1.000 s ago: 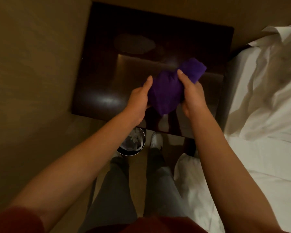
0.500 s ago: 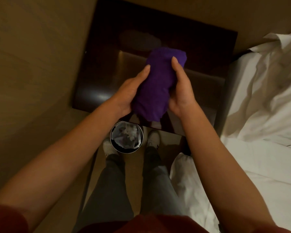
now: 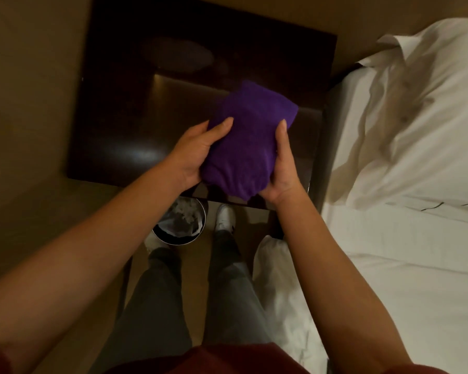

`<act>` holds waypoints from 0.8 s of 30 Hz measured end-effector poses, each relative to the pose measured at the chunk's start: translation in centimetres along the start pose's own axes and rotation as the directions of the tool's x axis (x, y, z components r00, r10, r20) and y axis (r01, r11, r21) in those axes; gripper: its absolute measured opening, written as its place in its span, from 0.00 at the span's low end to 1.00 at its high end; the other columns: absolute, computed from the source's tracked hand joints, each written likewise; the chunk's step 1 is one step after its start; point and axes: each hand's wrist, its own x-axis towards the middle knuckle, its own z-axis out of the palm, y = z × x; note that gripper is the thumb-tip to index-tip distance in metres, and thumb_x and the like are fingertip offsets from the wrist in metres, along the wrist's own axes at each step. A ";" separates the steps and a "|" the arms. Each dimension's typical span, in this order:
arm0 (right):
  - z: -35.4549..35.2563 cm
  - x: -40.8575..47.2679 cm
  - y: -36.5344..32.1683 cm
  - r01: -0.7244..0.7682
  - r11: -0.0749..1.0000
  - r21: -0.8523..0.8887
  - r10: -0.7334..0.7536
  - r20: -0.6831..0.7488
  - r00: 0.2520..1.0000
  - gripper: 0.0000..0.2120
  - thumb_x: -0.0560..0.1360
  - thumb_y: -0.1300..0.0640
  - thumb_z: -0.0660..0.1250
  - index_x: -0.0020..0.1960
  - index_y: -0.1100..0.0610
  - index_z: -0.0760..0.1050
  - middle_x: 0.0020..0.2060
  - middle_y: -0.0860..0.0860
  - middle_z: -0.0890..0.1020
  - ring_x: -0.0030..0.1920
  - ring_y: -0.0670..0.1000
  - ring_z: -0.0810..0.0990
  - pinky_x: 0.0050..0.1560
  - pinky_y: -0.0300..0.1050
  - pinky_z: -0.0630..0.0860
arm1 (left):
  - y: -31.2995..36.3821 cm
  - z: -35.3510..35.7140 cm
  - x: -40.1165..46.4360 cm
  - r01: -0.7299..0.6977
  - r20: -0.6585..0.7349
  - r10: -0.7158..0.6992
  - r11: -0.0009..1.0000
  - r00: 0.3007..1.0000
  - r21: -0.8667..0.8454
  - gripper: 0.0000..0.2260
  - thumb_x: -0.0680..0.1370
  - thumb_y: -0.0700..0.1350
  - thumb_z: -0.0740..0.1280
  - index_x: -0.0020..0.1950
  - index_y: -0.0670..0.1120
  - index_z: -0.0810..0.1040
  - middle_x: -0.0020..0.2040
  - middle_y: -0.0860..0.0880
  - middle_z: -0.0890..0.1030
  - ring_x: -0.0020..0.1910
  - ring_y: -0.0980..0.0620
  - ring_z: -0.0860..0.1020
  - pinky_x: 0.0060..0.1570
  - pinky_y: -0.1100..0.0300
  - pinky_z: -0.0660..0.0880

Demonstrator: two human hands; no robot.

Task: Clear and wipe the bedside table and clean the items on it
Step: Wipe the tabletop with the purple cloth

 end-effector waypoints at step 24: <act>-2.2 10.8 -3.6 -0.190 -0.366 -0.911 -0.514 0.027 0.857 0.35 0.77 0.37 0.67 0.79 0.50 0.66 0.80 0.54 0.65 0.82 0.56 0.57 0.81 0.59 0.51 | 1.2 -13.9 5.4 0.171 -0.181 0.729 0.089 0.660 0.981 0.18 0.80 0.45 0.65 0.70 0.45 0.75 0.73 0.43 0.71 0.74 0.41 0.67 0.71 0.45 0.67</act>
